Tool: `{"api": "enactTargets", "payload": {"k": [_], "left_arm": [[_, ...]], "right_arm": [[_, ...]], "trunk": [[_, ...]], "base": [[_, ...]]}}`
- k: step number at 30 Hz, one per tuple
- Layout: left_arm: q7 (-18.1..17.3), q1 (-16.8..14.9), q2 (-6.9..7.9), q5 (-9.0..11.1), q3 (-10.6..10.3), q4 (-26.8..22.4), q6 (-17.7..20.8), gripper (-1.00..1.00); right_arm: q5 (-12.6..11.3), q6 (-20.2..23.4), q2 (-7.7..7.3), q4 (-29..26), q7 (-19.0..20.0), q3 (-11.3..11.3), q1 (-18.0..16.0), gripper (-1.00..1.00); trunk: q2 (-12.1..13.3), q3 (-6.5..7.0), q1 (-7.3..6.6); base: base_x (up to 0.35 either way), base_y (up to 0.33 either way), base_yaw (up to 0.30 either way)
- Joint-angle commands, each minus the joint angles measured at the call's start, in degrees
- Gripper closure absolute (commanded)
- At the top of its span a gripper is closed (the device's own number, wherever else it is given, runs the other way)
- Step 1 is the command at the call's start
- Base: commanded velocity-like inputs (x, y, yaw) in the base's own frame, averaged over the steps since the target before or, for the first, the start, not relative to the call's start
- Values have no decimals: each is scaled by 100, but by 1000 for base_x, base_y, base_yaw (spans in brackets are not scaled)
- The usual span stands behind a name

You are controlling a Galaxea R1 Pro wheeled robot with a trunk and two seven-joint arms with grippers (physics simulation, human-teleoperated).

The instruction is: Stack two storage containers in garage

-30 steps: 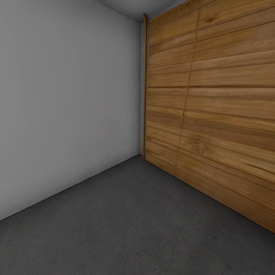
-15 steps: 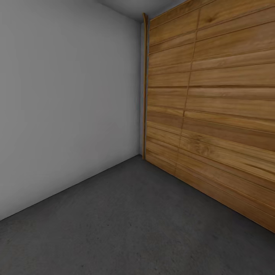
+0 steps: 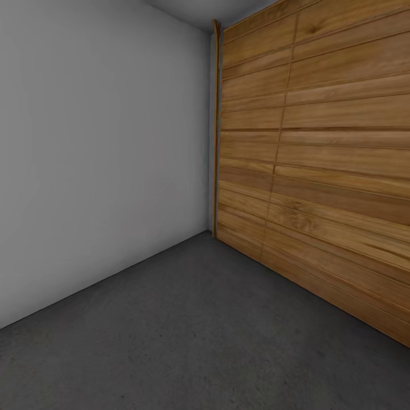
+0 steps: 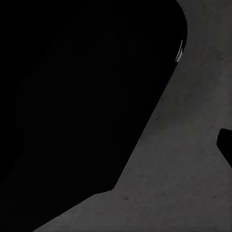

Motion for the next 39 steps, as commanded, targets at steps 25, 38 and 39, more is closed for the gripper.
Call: {"api": "enactTargets", "payload": {"k": [25, 38, 39], "left_arm": [[1, -1, 0, 0, -2, 0, 1, -100], [1, -1, 0, 0, -21, 0, 1, -100], [1, -1, 0, 0, -21, 0, 1, -100]], "right_arm": [[-8, 1, -1, -1, 3, 25, 0, -100], [-8, 1, -1, -1, 4, 25, 0, -100], [-8, 1, -1, -1, 4, 24, 0, -100]], "trunk": [[-2, -3, 0], [-2, -3, 0], [-2, -3, 0]], "base": [[0, 0, 0], [0, 0, 0], [0, 0, 0]]}}
